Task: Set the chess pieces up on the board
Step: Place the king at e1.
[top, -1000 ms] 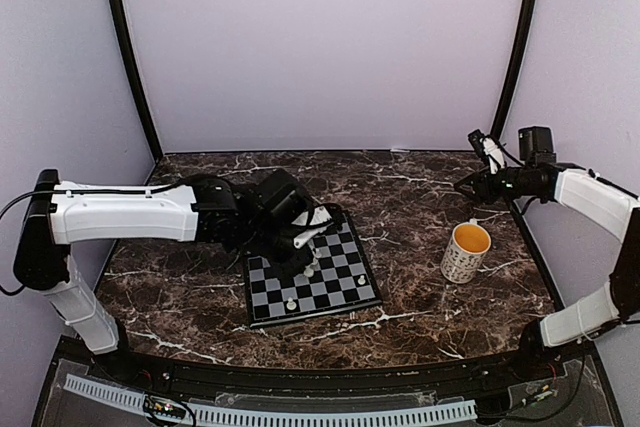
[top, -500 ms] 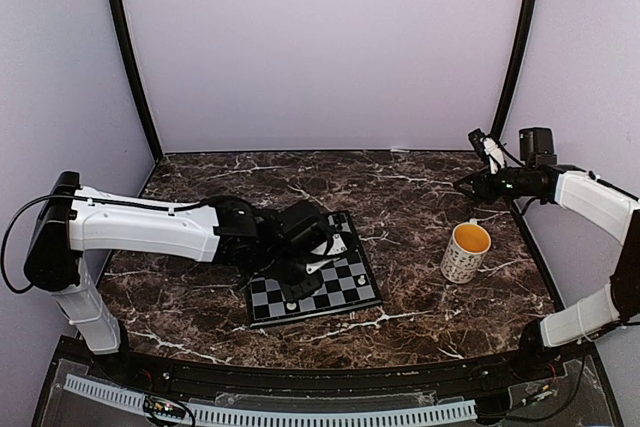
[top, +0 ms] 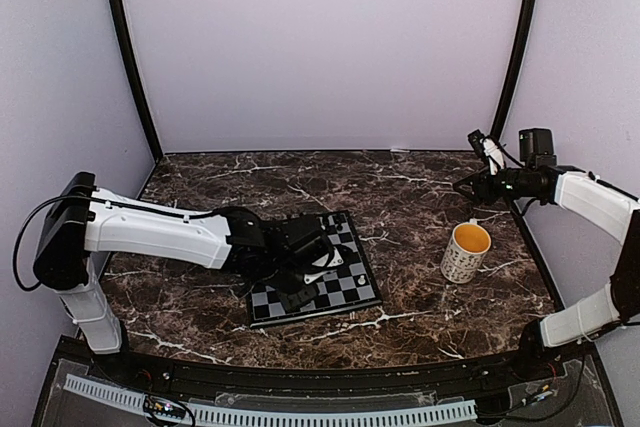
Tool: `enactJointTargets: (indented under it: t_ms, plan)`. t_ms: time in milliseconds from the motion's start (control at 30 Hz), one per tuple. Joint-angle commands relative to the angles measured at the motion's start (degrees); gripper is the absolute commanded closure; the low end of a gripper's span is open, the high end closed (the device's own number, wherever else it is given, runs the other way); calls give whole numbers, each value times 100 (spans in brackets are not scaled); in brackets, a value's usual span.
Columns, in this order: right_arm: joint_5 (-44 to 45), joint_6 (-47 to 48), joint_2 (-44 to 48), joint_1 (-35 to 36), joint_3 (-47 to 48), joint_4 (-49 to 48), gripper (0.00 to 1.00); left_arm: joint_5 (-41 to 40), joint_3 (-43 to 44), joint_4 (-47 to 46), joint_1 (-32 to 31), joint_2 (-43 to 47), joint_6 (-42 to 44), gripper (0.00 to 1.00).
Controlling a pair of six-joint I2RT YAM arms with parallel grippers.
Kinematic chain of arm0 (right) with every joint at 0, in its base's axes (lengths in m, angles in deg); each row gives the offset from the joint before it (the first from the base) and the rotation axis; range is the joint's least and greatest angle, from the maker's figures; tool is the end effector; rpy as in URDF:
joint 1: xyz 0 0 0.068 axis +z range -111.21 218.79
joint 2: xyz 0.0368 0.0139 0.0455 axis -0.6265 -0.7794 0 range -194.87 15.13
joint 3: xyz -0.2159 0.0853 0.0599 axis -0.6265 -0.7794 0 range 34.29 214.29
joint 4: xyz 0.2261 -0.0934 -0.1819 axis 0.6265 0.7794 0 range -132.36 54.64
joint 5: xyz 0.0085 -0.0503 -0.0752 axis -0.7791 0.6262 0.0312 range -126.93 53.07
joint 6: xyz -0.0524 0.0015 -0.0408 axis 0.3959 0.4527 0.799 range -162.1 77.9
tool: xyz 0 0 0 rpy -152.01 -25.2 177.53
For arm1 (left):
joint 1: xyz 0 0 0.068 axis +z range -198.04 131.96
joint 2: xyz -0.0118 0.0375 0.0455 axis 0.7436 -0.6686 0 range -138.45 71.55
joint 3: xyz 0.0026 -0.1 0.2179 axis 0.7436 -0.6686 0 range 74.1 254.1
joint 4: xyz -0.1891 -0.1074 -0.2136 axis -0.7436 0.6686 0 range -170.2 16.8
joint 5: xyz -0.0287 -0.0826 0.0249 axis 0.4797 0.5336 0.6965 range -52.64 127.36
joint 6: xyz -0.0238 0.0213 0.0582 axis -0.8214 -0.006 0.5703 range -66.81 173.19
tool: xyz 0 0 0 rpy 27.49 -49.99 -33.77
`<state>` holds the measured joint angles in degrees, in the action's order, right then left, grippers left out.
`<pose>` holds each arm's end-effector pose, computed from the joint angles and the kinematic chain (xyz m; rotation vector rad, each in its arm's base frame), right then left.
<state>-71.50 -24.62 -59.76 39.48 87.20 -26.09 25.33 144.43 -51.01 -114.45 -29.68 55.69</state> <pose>0.3440 0.0341 0.2093 -0.6516 2.0459 0.5032 0.1732 -0.3693 0.1321 1.4040 2.1748 -0.1345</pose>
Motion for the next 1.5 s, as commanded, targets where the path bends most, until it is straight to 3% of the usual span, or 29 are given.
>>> enactJointTargets:
  t_ms: [0, 1467]
  plan:
    - [-68, 38, 71, -9, -52, -173, 55, 25, -126, -35, -14, -11, -61, 100]
    - [-138, 56, -16, -9, -92, -195, 54, 68, -423, -223, -64, 200, -222, 99]
